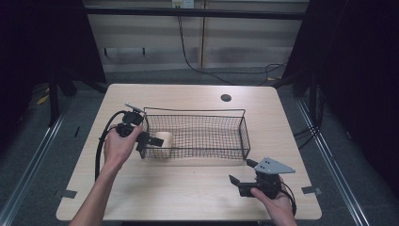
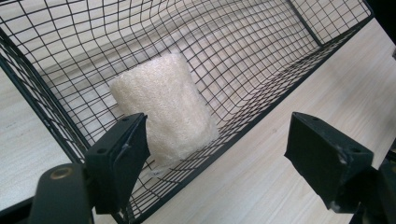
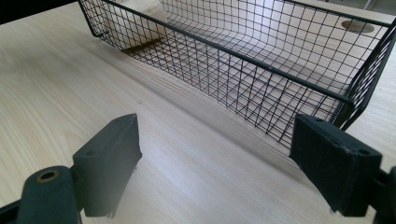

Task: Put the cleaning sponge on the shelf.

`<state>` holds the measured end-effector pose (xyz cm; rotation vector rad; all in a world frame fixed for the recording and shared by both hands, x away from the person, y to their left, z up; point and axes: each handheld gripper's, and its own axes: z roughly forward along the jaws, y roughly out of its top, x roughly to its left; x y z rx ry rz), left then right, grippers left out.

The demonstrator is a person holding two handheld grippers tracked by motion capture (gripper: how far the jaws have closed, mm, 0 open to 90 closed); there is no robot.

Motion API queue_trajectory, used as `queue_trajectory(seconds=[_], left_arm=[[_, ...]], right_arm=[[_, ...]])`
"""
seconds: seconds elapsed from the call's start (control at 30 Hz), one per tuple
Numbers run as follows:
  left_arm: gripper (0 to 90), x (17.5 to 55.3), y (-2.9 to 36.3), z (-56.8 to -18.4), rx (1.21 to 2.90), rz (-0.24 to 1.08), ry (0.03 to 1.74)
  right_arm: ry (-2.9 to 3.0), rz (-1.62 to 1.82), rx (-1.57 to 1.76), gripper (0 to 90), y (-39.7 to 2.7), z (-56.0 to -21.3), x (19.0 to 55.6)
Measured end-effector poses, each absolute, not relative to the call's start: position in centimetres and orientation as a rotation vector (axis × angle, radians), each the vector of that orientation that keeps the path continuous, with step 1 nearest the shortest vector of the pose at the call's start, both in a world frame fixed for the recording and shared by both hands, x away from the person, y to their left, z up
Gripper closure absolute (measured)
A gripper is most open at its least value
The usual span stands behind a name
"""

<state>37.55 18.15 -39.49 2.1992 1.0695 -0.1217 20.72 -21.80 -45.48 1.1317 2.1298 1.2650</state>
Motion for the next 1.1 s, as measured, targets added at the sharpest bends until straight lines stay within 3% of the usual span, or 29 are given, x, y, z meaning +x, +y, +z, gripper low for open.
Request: queue_trajectory(seconds=[1.1], left_arm=[[20.5,29.8,23.7,-41.0,1.997,0.048,0.997]], right_arm=[[2.131,1.254,1.131,15.7,-21.9,-45.5,20.8]])
